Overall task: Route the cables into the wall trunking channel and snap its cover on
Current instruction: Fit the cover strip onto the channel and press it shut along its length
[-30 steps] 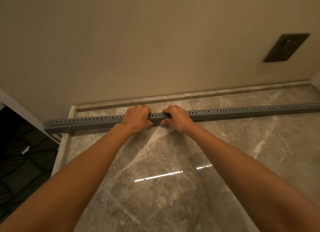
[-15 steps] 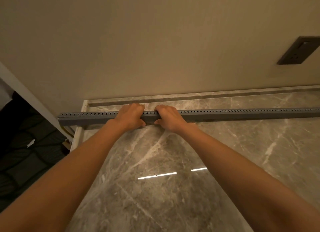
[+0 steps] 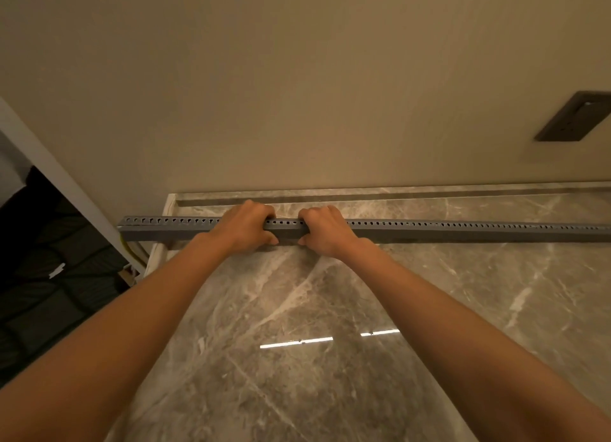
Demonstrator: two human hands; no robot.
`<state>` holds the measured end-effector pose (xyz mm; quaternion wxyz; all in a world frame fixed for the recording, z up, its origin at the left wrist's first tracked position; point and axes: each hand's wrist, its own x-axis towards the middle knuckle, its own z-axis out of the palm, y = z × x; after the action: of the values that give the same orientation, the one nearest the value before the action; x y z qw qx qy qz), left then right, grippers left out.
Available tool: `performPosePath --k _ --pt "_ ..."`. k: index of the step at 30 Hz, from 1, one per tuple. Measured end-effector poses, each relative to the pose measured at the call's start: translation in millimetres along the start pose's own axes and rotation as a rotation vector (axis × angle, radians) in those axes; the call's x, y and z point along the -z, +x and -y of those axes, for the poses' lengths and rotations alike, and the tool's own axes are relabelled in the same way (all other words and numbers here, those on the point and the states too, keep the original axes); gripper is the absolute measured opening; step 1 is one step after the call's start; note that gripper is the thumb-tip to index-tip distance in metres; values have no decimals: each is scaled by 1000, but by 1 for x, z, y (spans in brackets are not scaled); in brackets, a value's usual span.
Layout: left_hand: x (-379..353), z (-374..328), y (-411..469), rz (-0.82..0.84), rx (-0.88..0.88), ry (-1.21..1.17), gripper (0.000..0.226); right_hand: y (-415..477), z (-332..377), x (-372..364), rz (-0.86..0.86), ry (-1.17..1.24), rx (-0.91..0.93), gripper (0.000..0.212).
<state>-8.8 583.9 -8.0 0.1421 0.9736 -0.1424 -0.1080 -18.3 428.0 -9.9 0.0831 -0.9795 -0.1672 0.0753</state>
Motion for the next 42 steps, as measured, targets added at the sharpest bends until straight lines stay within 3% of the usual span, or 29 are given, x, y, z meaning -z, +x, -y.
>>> performPosePath --k 8,21,31,42 --pt "18 44 -15 -8 31 39 30 12 31 -7 -3 167 -31 26" --pt "11 33 -16 -112 -64 119 24 11 29 -1 -5 85 -7 24" --pt "7 27 -18 -119 -1 45 27 12 30 -2 3 35 7 27" --pt "14 63 -48 -201 219 -51 34 15 39 2 70 126 41 20"
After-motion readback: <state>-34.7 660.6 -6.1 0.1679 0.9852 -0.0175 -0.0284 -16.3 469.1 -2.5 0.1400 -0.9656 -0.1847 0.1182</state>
